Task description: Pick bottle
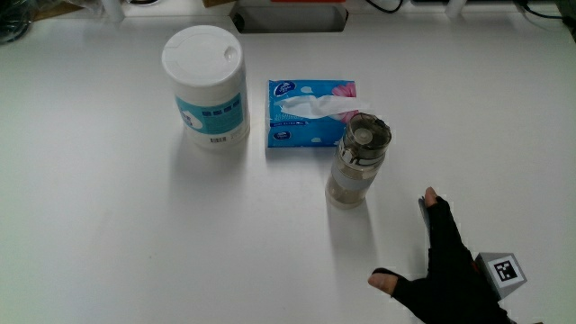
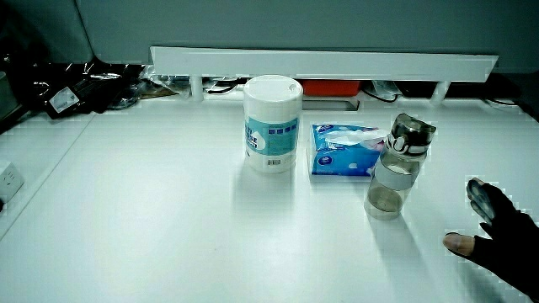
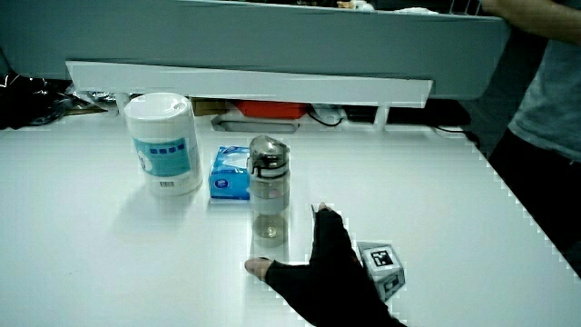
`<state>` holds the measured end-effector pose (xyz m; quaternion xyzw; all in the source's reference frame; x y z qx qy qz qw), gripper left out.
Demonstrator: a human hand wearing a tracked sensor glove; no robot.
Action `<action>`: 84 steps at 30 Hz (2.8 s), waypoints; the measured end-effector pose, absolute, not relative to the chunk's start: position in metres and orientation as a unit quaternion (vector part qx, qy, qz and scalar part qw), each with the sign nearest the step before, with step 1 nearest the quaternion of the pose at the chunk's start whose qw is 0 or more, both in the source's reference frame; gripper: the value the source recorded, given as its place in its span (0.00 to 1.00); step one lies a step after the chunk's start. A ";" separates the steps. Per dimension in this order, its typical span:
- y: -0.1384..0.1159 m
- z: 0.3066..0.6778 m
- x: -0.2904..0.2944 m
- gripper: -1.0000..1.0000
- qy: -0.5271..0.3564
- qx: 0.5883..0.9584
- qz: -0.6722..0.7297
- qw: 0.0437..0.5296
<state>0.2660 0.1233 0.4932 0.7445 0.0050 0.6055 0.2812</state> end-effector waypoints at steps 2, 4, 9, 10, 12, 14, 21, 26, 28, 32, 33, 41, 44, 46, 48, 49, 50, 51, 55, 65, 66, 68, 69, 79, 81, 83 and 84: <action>0.120 0.495 0.266 0.50 0.007 0.747 0.601 0.283; 0.115 0.495 0.265 0.50 0.007 0.750 0.598 0.282; 0.104 0.502 0.262 0.50 0.017 0.756 0.587 0.290; 0.101 0.504 0.261 0.50 0.013 0.758 0.585 0.287; 0.096 0.504 0.258 0.50 0.031 0.752 0.588 0.296; 0.090 0.511 0.257 0.50 0.028 0.755 0.584 0.296; 0.070 0.524 0.248 0.50 0.060 0.748 0.584 0.310; 0.058 0.534 0.241 0.50 0.079 0.733 0.597 0.317; 0.054 0.541 0.239 0.50 0.085 0.732 0.597 0.318; 0.047 0.549 0.234 0.50 0.099 0.721 0.605 0.322; 0.046 0.551 0.233 0.50 0.103 0.720 0.605 0.324; 0.037 0.564 0.226 0.50 0.115 0.708 0.617 0.324; 0.035 0.569 0.224 0.50 0.119 0.706 0.617 0.327; 0.034 0.568 0.221 0.50 0.116 0.701 0.626 0.322; 0.034 0.570 0.221 0.50 0.122 0.702 0.621 0.327; 0.034 0.571 0.221 0.50 0.122 0.700 0.624 0.325; 0.034 0.573 0.221 0.50 0.115 0.700 0.626 0.323; 0.034 0.572 0.220 0.50 0.119 0.701 0.625 0.324; 0.034 0.574 0.219 0.50 0.123 0.699 0.626 0.323; 0.034 0.579 0.221 0.57 0.122 0.688 0.652 0.295; 0.035 0.580 0.221 0.60 0.123 0.688 0.653 0.291; 0.034 0.580 0.221 0.64 0.117 0.683 0.663 0.284; 0.035 0.582 0.221 0.67 0.118 0.684 0.662 0.282; 0.036 0.582 0.222 0.90 0.111 0.688 0.669 0.258; 0.037 0.580 0.221 0.95 0.103 0.691 0.672 0.247; 0.037 0.582 0.222 1.00 0.104 0.695 0.670 0.241; 0.038 0.582 0.222 1.00 0.109 0.701 0.663 0.241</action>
